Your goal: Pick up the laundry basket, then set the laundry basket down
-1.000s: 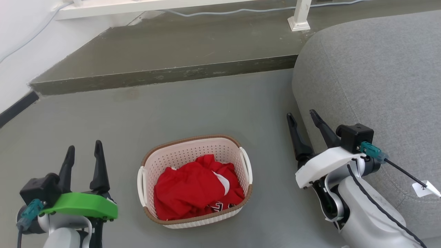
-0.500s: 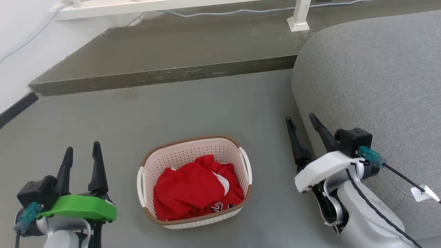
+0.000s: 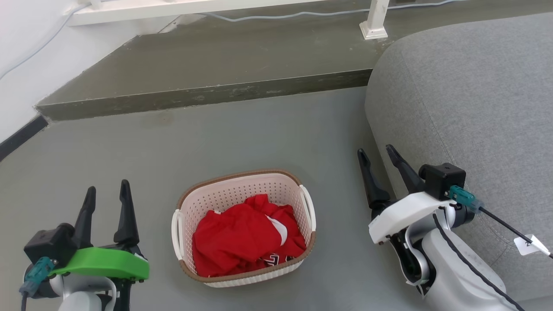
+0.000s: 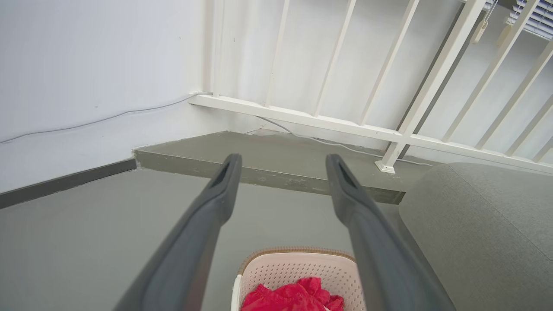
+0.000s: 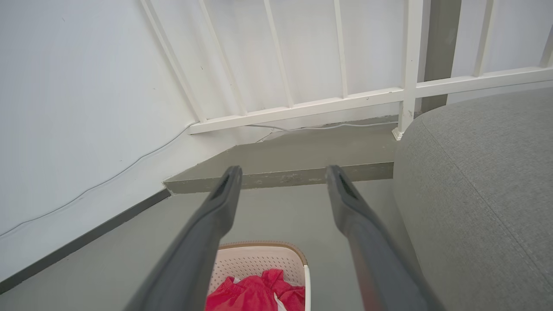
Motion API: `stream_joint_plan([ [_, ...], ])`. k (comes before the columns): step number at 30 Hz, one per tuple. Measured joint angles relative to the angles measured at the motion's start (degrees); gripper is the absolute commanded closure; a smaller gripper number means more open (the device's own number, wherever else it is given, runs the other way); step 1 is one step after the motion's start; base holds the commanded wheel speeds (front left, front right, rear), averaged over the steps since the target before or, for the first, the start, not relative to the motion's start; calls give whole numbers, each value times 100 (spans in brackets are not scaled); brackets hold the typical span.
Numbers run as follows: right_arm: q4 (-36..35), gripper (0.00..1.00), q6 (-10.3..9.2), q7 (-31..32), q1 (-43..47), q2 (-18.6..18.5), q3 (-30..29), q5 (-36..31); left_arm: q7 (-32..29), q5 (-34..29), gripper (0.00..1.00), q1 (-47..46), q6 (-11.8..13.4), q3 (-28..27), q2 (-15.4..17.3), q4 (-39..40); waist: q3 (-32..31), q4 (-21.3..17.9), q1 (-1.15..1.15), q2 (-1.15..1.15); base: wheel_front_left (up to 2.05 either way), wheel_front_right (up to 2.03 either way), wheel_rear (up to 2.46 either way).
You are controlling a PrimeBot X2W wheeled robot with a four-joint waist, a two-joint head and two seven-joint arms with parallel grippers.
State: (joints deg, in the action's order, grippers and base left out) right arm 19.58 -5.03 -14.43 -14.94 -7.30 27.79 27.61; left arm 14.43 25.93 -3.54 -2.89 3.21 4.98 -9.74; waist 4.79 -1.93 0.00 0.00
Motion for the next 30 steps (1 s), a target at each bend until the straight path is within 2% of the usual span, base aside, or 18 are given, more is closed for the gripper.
stream_joint_plan([
  [1,2,0,16,0,4,1,-4,-5,0,0,0,1,-22,1,-5,-1,-2,-1,0,0,0,0,0],
  [2,22,100,34,1,15,4,-2,0,-2,3,100,1,-23,9,-15,-29,-3,-2,0,0,0,0,0],
  [13,247,100,69,37,401,53,-60,201,-135,225,100,98,-19,35,-144,-398,-20,2,0,0,0,0,0],
  [30,109,100,275,390,494,148,-654,1483,-558,1448,100,96,-70,-149,-181,-485,-112,44,0,0,0,0,0],
])
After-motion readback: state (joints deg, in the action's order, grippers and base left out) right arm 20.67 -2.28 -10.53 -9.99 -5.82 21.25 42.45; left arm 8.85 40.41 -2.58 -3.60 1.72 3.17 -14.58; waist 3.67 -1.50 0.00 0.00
